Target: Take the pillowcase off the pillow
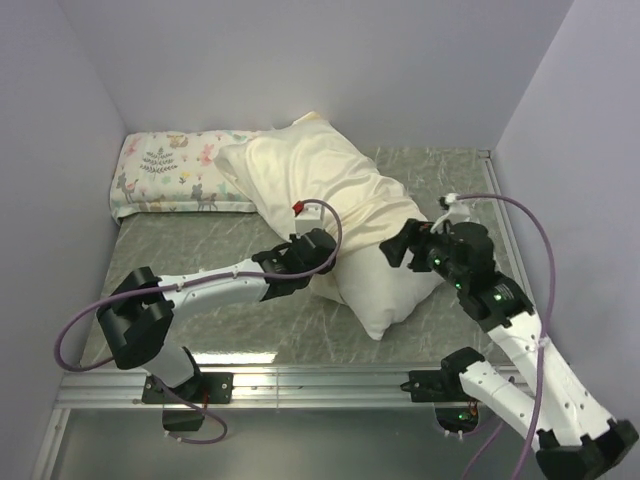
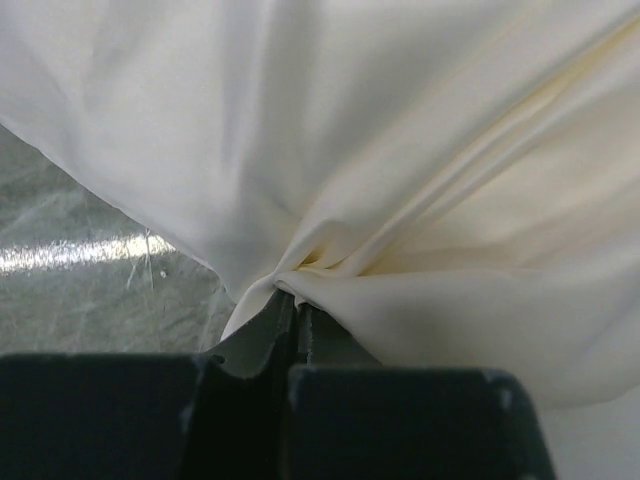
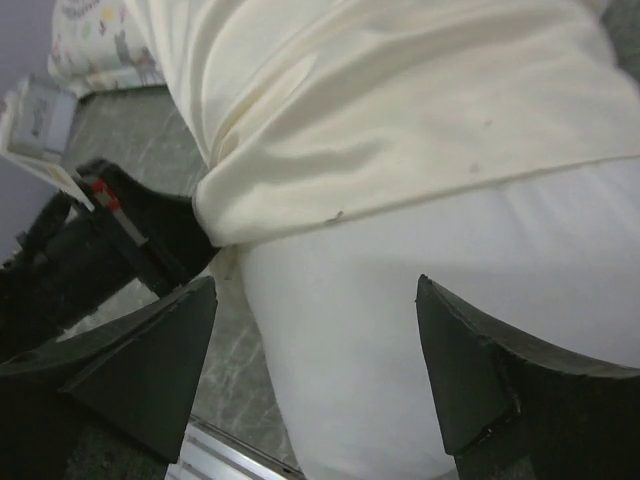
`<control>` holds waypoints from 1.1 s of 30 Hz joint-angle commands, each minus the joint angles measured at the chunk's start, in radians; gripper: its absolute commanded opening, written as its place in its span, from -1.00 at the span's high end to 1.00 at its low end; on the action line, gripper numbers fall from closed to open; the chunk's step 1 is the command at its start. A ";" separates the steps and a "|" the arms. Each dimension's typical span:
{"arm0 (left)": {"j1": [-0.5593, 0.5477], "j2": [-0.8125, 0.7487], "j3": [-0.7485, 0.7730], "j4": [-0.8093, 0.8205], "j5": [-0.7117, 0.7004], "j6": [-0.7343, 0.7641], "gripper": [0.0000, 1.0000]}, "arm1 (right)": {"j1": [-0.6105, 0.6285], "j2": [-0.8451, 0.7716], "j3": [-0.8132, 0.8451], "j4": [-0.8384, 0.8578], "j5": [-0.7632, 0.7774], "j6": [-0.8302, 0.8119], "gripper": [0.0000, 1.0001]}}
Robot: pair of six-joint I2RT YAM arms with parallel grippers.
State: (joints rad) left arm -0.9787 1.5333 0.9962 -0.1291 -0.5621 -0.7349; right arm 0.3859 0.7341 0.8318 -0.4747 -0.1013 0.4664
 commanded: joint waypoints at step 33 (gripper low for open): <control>0.130 0.577 1.193 -0.457 0.229 0.520 -0.82 | 0.188 0.100 -0.540 0.482 0.112 0.325 1.00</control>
State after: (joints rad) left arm -0.8986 2.1357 2.2044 -0.5373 -0.4068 -0.2733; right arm 0.5701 0.8303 0.3168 0.1112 0.0059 0.7879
